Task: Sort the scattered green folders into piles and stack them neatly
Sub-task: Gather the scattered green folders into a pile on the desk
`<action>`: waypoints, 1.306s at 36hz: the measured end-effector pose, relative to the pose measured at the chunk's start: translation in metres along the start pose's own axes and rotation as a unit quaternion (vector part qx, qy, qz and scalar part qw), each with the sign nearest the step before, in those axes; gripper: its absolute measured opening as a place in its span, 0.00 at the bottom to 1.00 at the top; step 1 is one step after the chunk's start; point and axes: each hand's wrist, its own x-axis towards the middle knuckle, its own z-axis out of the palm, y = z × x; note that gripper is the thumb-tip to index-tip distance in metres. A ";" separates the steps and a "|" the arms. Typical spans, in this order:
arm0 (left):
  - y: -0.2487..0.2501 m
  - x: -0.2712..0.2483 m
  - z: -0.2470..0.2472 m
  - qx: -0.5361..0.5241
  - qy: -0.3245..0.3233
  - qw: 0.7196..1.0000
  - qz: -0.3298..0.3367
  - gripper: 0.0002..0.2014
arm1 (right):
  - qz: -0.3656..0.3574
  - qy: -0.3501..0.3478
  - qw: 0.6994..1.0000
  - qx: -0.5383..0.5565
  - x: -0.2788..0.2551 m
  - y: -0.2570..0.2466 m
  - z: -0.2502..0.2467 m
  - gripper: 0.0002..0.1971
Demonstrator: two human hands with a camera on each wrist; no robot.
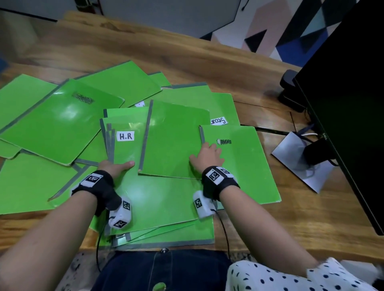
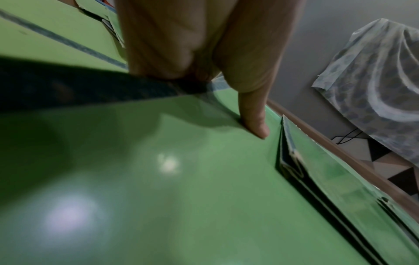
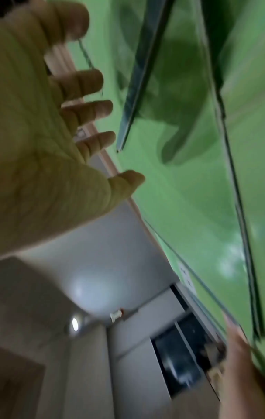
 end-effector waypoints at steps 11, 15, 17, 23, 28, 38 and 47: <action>0.000 0.003 0.000 -0.019 -0.002 1.000 -0.006 0.47 | -0.008 -0.060 0.990 -0.124 0.011 0.033 0.003 0.15; -0.002 0.003 0.000 -0.035 -0.001 0.999 -0.009 0.48 | -0.005 -0.049 0.990 -0.135 0.005 0.040 0.006 0.21; -0.003 0.003 0.000 -0.035 -0.002 0.999 -0.009 0.49 | -0.029 -0.042 0.984 -0.170 0.002 0.042 0.008 0.22; -0.005 0.005 0.001 -0.042 -0.003 0.999 -0.009 0.49 | -0.075 -0.013 0.980 -0.185 -0.008 0.039 0.011 0.22; -0.005 0.006 0.001 -0.038 -0.004 0.999 -0.008 0.48 | -0.125 0.023 0.977 -0.171 -0.010 0.017 -0.010 0.26; -0.005 0.011 0.000 -0.031 -0.001 0.999 -0.008 0.49 | -0.269 0.015 0.957 -0.105 -0.047 -0.089 -0.004 0.12; -0.008 0.013 0.002 -0.049 0.001 0.999 -0.010 0.51 | -0.040 -0.019 0.999 -0.003 0.009 -0.023 -0.014 0.29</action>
